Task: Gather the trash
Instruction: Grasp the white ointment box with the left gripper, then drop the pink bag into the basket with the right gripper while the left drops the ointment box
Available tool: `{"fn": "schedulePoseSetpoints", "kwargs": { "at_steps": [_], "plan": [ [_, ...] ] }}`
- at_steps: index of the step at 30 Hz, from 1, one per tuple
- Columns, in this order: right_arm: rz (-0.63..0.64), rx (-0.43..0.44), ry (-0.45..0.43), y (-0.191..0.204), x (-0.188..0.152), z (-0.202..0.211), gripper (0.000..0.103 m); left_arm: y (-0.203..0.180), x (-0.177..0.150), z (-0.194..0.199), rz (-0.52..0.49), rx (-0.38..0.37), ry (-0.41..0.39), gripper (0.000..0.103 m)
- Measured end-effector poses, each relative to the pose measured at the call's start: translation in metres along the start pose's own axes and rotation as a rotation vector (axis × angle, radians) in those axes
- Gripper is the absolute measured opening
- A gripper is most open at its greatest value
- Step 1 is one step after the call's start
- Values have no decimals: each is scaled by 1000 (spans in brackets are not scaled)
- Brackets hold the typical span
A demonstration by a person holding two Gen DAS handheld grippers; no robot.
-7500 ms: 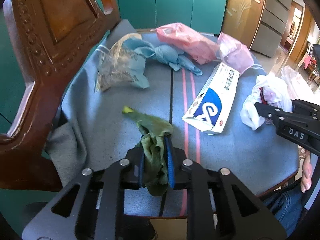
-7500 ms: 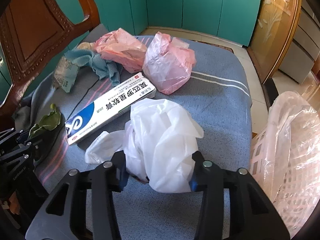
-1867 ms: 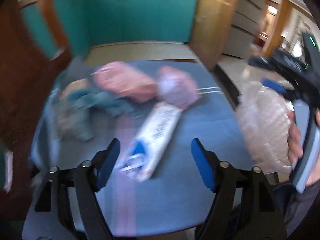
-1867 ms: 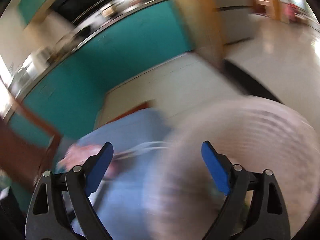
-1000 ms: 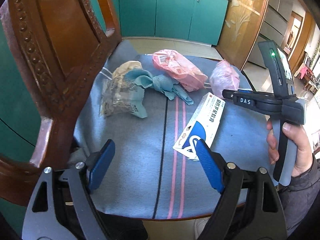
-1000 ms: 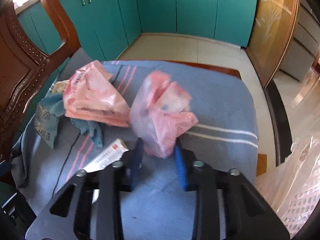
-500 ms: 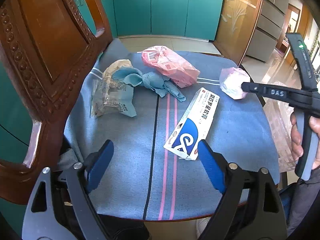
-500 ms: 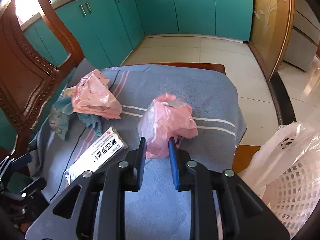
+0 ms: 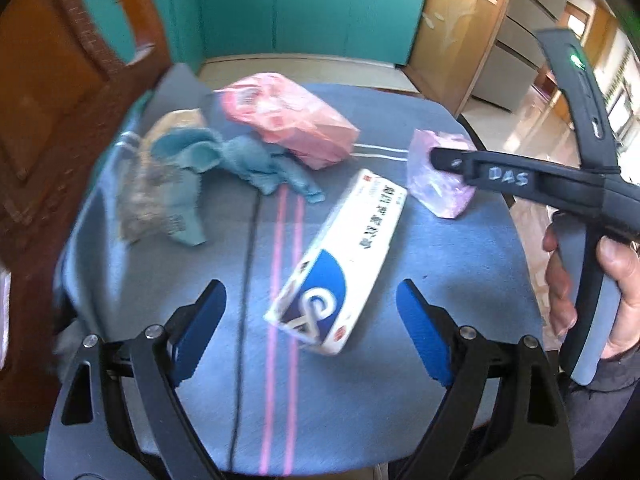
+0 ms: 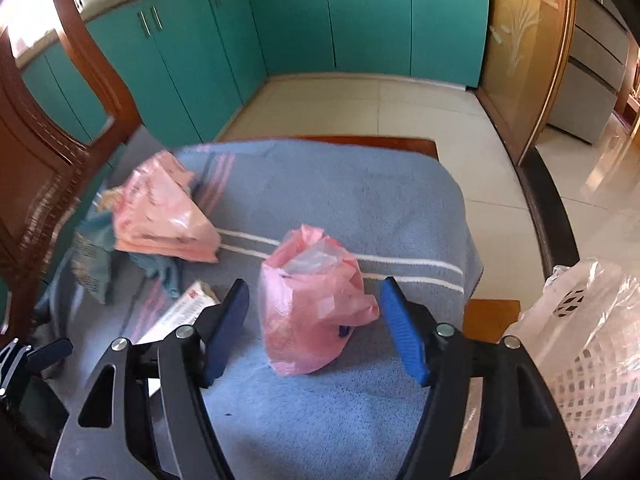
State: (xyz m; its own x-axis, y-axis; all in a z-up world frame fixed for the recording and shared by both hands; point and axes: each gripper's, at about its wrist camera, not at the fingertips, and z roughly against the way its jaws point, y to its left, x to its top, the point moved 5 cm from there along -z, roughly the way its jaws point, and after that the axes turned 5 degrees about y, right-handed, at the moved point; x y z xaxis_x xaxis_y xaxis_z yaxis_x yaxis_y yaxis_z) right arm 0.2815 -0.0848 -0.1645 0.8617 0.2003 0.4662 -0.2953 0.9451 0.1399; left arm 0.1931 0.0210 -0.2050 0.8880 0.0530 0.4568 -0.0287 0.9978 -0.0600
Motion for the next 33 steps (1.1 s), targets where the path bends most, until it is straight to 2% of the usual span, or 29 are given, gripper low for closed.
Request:
{"fn": "schedulePoseSetpoints", "kwargs": {
  "at_steps": [3, 5, 8, 10, 11, 12, 13, 14, 16, 17, 19, 33],
  "plan": [
    [23, -26, 27, 3, -3, -9, 64, -13, 3, -16, -40, -18, 33, 87],
    [48, -36, 12, 6, -4, -7, 61, -19, 5, -26, -58, -22, 47, 87],
    [68, -26, 11, 10, -6, -7, 57, -18, 8, -37, -58, 6, 65, 87],
    [70, -14, 8, 10, -7, -6, 57, -17, 9, -42, -57, -6, 79, 87],
    [69, -8, 5, 10, -6, -4, 56, -17, 9, -45, -57, -19, 88, 82],
    [67, -5, 2, 10, -6, -2, 56, -17, 8, -47, -57, -25, 97, 73],
    [65, 0, -3, 10, -6, 0, 56, -16, 8, -48, -61, -11, 90, 72],
    [62, 4, -9, 10, -5, 3, 56, -16, 8, -47, -67, -3, 86, 67],
    [56, 11, -20, 9, -5, 7, 56, -19, 8, -43, -72, 6, 78, 55],
    [54, 13, -22, 9, -5, 8, 56, -18, 7, -42, -68, -1, 79, 52],
    [48, 14, -28, 8, -5, 10, 56, -18, 5, -37, -61, -15, 79, 51],
    [46, 22, -69, 9, -4, 24, 56, 2, -24, 25, -56, 54, -38, 49]
  ]
}}
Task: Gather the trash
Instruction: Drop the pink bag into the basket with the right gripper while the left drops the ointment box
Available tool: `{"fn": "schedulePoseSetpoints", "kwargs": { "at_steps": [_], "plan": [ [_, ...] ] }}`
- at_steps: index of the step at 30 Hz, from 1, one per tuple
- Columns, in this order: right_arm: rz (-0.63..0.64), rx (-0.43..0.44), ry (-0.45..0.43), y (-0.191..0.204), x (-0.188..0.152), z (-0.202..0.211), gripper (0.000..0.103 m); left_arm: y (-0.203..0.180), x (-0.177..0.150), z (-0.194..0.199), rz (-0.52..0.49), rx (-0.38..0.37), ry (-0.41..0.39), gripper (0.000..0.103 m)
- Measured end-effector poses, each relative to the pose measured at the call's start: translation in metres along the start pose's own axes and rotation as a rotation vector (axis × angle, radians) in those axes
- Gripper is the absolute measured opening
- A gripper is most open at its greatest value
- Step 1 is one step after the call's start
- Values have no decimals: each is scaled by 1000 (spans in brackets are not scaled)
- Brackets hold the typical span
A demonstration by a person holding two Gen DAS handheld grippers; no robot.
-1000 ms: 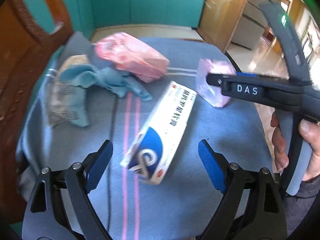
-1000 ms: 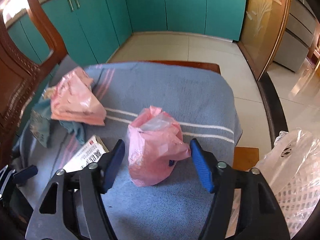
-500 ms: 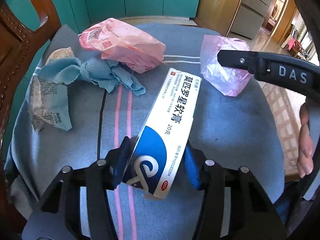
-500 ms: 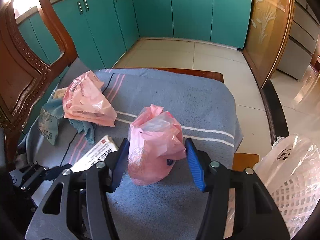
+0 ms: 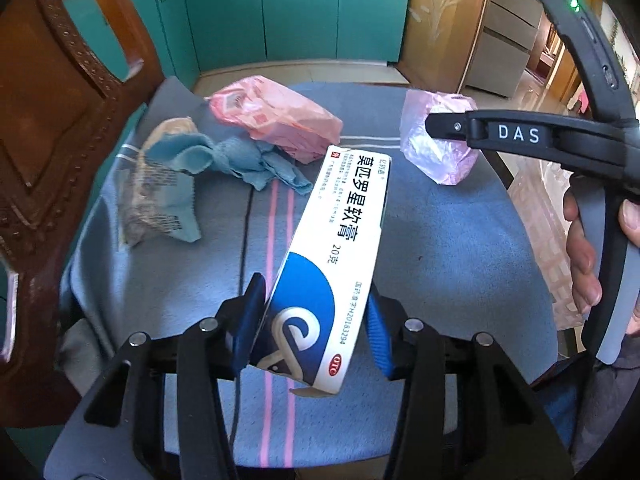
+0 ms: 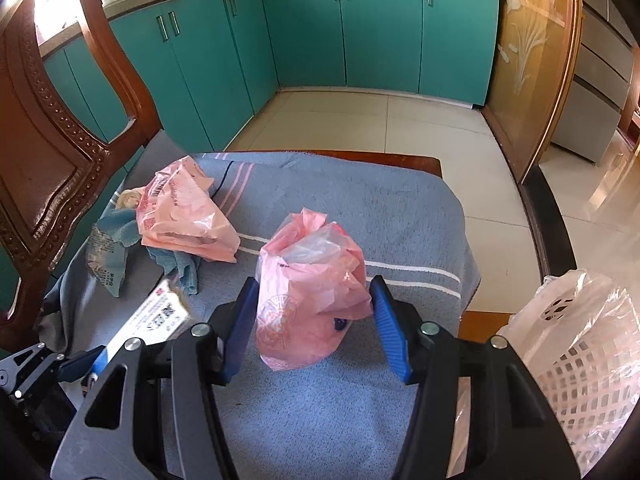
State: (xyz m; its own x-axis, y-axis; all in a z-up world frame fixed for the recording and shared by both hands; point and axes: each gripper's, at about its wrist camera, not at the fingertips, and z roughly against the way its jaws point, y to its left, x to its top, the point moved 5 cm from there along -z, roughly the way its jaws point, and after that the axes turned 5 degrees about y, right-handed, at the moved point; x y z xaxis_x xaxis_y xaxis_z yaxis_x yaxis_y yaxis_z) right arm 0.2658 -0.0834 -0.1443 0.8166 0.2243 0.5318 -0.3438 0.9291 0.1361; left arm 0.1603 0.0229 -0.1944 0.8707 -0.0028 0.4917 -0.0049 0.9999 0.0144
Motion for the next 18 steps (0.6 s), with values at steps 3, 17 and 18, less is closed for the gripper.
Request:
{"fn": "schedulePoseSetpoints", "kwargs": {
  "at_steps": [3, 17, 18],
  "plan": [
    [-5, -1, -8, -2, 0, 6, 56, 0, 2, 13, 2, 22, -39, 49],
    [-441, -96, -323, -151, -117, 132, 56, -80, 33, 47, -150, -139, -128, 49],
    [-473, -81, -298, -160, -126, 129, 56, -90, 35, 47, -162, -161, -126, 49]
  ]
}}
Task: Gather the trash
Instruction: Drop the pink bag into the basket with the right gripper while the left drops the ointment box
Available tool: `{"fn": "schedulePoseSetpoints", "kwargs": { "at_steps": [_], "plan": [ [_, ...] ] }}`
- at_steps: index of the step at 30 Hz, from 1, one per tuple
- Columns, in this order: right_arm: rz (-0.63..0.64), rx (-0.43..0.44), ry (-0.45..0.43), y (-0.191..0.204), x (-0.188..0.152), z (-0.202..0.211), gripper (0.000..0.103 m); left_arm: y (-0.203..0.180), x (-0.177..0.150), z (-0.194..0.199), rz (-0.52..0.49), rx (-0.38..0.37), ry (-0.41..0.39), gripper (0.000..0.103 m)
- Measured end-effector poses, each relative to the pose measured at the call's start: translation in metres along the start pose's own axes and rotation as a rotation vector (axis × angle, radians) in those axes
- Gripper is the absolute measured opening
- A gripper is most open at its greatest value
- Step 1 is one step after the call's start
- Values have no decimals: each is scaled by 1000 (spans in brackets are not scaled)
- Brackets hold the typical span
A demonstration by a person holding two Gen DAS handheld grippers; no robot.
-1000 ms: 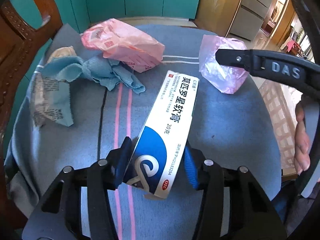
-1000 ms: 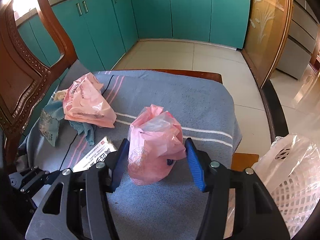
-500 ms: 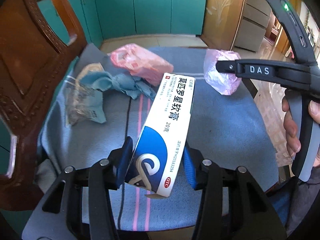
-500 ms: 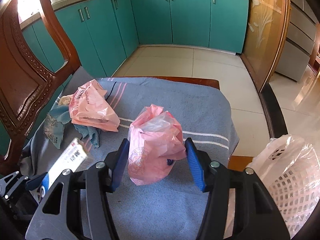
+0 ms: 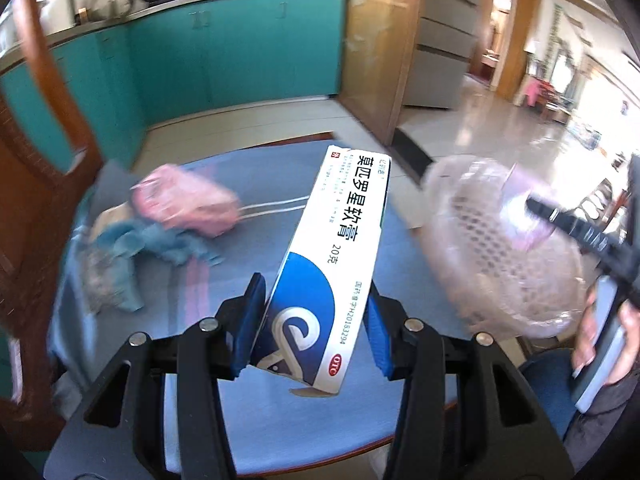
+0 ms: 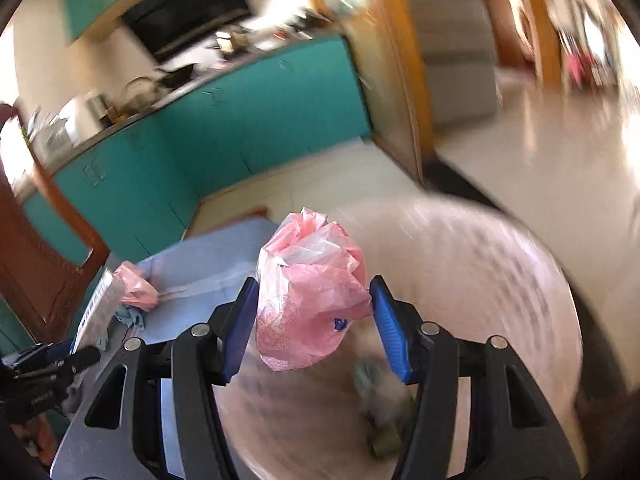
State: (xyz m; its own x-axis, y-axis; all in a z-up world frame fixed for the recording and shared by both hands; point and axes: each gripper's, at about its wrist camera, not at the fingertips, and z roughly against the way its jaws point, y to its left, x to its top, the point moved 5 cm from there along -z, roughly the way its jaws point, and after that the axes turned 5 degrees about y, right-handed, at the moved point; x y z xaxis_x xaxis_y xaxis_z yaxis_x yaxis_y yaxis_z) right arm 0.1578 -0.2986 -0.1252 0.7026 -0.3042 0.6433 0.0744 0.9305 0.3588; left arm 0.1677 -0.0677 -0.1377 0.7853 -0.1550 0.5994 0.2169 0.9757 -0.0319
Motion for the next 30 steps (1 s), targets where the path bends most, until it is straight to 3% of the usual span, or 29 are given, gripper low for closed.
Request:
{"fn": "schedulePoseSetpoints", "kwargs": {
  "at_steps": [2, 4, 7, 10, 12, 17, 19, 21, 22, 25, 30],
  "plan": [
    [-82, -4, 45, -22, -8, -2, 56, -17, 7, -6, -18, -52, 1, 49],
    [-156, 46, 60, -37, -8, -4, 57, -36, 13, -13, -39, -96, 8, 49],
    [-175, -6, 79, -44, -7, -8, 60, -58, 20, -24, -65, -144, 22, 49],
    [-226, -30, 46, -50, -6, -4, 77, -83, 24, -30, -98, -182, 32, 49],
    [-307, -43, -6, -64, -5, 7, 93, -101, 28, -32, -131, -207, 35, 49],
    [-534, -32, -109, -99, -12, 25, 95, -142, 27, -46, -223, -283, 74, 49],
    [-588, -33, -131, -107, -16, 32, 95, -155, 22, -53, -252, -317, 97, 55],
    [-582, -58, -147, -106, -17, 37, 95, -158, 18, -54, -264, -307, 91, 72],
    [-565, -66, -148, -103, -17, 38, 95, -154, 17, -52, -262, -284, 75, 75],
    [-513, -82, -142, -94, -15, 38, 95, -133, 16, -44, -227, -221, 38, 76],
    [-417, -119, -131, -75, -8, 29, 95, -39, 9, -28, -30, -31, 7, 76]
  ]
}}
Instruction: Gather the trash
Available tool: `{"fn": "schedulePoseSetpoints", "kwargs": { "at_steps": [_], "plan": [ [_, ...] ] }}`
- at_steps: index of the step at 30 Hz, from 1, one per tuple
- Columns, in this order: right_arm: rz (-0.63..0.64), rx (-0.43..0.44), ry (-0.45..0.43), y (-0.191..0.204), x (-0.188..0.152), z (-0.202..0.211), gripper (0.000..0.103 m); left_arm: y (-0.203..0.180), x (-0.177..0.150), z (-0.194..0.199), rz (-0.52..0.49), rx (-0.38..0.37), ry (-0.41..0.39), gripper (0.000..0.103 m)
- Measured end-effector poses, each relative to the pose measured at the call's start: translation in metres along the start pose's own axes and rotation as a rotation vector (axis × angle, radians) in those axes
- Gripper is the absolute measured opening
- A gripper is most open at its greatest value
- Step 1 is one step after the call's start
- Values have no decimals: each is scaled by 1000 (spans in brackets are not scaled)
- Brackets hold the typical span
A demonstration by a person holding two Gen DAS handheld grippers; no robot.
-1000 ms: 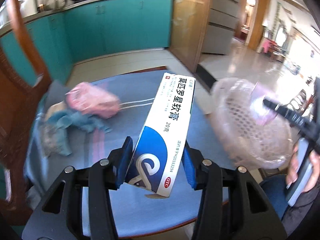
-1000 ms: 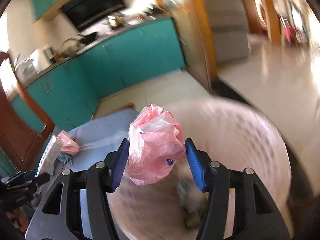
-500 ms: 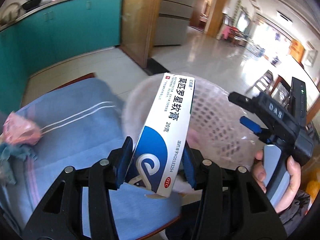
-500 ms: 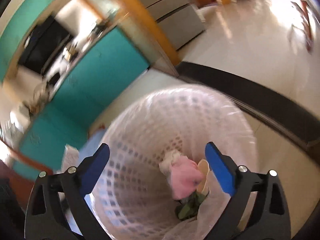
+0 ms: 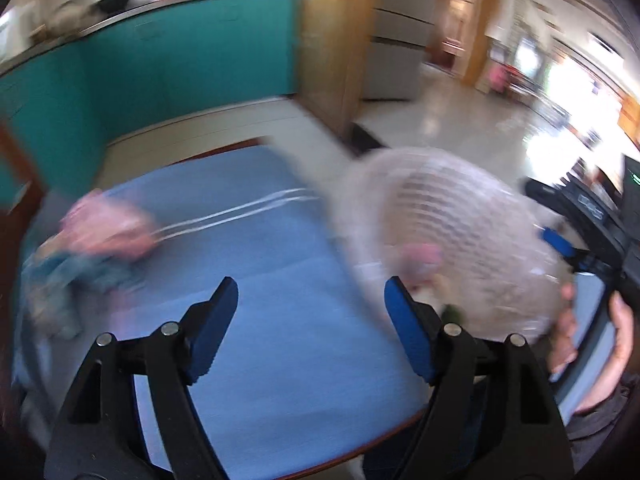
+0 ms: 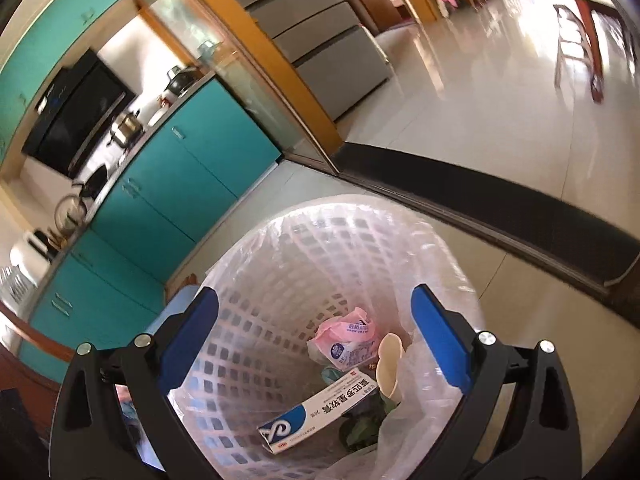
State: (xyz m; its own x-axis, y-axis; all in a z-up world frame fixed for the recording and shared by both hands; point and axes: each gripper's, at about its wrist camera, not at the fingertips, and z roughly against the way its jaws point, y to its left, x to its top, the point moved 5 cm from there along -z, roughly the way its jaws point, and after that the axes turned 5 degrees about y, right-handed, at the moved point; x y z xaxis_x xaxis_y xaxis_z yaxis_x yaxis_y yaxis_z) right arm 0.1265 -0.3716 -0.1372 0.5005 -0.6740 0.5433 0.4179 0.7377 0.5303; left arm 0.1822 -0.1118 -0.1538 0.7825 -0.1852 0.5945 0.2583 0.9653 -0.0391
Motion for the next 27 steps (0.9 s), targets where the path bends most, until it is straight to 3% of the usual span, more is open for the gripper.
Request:
{"fn": "schedulePoseSetpoints", "kwargs": {
  "at_steps": [4, 7, 11, 15, 17, 22, 25, 27],
  "plan": [
    [165, -33, 11, 48, -6, -14, 95, 72, -25, 10, 141, 106, 43, 76],
    [293, 70, 92, 112, -23, -32, 95, 111, -44, 19, 215, 178, 62, 77],
    [500, 231, 236, 227, -66, -64, 95, 149, -66, 34, 279, 226, 78, 77],
    [733, 331, 342, 323, -124, -95, 95, 166, -80, 45, 292, 263, 88, 78],
    [833, 311, 336, 355, -153, -114, 95, 173, -85, 48, 300, 275, 97, 78],
    [1019, 146, 336, 375, -197, -162, 95, 184, -93, 55, 304, 294, 105, 79],
    [1011, 147, 406, 367, -208, -176, 94, 188, -94, 57, 303, 298, 105, 79],
    [1021, 160, 432, 365, -213, -177, 81, 190, -93, 56, 307, 295, 105, 79]
  ]
}}
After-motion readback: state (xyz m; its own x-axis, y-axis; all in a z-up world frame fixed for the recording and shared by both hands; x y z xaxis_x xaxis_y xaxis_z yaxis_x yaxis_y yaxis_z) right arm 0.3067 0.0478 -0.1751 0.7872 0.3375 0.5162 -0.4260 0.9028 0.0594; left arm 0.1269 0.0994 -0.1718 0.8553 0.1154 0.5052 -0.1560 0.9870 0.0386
